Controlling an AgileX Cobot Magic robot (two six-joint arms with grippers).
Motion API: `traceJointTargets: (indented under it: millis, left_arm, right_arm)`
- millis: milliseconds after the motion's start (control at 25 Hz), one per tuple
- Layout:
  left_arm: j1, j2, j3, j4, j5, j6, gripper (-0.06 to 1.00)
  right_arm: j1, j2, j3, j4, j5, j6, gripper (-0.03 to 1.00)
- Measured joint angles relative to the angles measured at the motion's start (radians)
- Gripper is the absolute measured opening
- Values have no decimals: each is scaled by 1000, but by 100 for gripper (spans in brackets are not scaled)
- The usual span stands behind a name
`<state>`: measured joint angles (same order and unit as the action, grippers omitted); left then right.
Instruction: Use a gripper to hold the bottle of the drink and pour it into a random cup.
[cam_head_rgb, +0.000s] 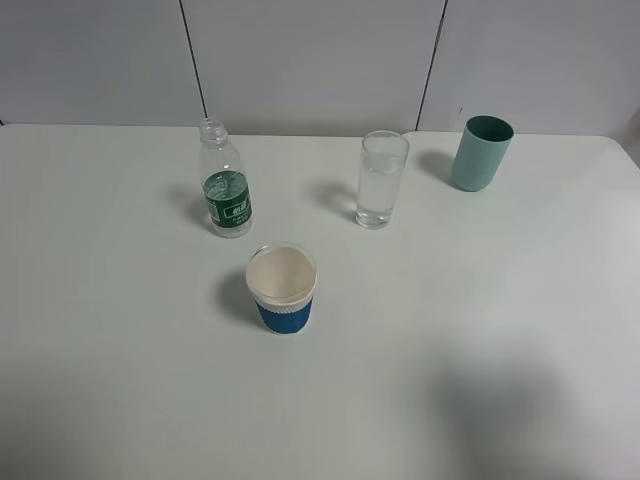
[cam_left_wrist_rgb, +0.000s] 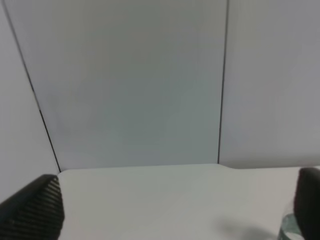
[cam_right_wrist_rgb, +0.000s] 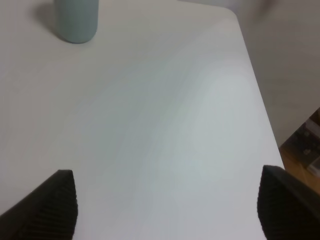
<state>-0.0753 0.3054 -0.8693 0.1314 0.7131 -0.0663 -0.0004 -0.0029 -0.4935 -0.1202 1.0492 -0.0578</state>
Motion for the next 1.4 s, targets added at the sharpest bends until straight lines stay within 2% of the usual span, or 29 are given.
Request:
traceJointTargets:
  millis: [200, 320, 480, 760, 1160, 1400]
  left_arm:
    - [47, -140, 85, 0, 7, 0, 92]
    - [65, -214, 113, 0, 47, 0, 92]
    - [70, -298, 136, 7, 115, 0, 92]
    - [71, -308, 179, 8, 266, 0, 92]
    - [71, -308, 331, -34, 288, 0, 92]
    - [71, -309, 340, -34, 291, 0, 92]
  right_arm:
    - [0, 0, 0, 0, 0, 0, 74]
    - [0, 0, 0, 0, 0, 0, 74]
    - [0, 0, 0, 0, 0, 0, 74]
    - [0, 0, 0, 0, 0, 0, 74]
    - [0, 0, 0, 0, 0, 0, 74]
    - [0, 0, 0, 0, 0, 0, 74]
